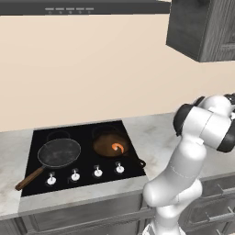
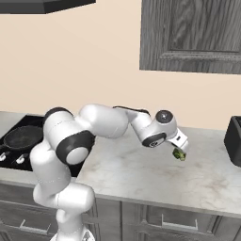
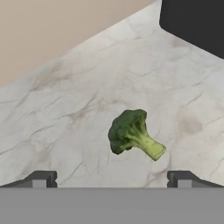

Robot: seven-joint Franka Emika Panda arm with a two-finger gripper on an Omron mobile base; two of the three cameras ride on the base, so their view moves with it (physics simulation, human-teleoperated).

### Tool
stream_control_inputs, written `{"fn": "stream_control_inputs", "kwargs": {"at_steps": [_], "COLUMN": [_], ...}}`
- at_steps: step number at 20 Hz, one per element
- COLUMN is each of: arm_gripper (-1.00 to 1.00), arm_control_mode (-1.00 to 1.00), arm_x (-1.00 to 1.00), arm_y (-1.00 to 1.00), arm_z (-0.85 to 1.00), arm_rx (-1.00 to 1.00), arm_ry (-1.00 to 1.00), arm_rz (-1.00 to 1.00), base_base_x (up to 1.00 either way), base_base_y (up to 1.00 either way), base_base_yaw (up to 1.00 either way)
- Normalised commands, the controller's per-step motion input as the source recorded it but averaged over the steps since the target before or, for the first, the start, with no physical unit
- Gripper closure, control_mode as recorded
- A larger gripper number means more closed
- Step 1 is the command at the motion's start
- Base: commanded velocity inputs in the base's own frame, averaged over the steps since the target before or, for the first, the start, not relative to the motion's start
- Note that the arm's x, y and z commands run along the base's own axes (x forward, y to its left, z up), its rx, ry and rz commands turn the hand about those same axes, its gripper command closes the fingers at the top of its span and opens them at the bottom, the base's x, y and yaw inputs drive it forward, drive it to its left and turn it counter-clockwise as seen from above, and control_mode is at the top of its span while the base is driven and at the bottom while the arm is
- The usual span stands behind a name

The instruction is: Place both pans onto different burners. Then place the broccoli and the shrimp on different pans.

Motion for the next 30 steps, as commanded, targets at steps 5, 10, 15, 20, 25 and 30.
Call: {"fn": "stream_control_inputs", "kwargs": {"at_steps": [5, 10, 15, 20, 25, 30], "arm_gripper": [-1.00, -1.00, -1.00, -1.00, -1.00, -1.00], "arm_control_mode": [-1.00, -1.00, -1.00, -1.00, -1.00, -1.00], "arm_x": [0.16, 0.01, 0.00, 0.05, 0.08, 0.09], "arm_y": [-0.20, -0.13, 0.00, 0.00, -0.02, -0.21], "arm_z": [0.00, -0.03, -0.21, -0.15, -0.20, -0.28], "arm_rx": [-0.01, 0.00, 0.00, 0.00, 0.00, 0.00], "arm_ry": [0.03, 0.05, 0.06, 0.01, 0.00, 0.00], "arm_rz": [-0.02, -0.04, -0.01, 0.00, 0.00, 0.00], "base_base_x": [0.00, 0.00, 0.00, 0.00, 0.00, 0.00], "base_base_y": [0.00, 0.00, 0.00, 0.00, 0.00, 0.00], "base_base_yaw": [0.00, 0.00, 0.00, 0.00, 0.00, 0.00]}}
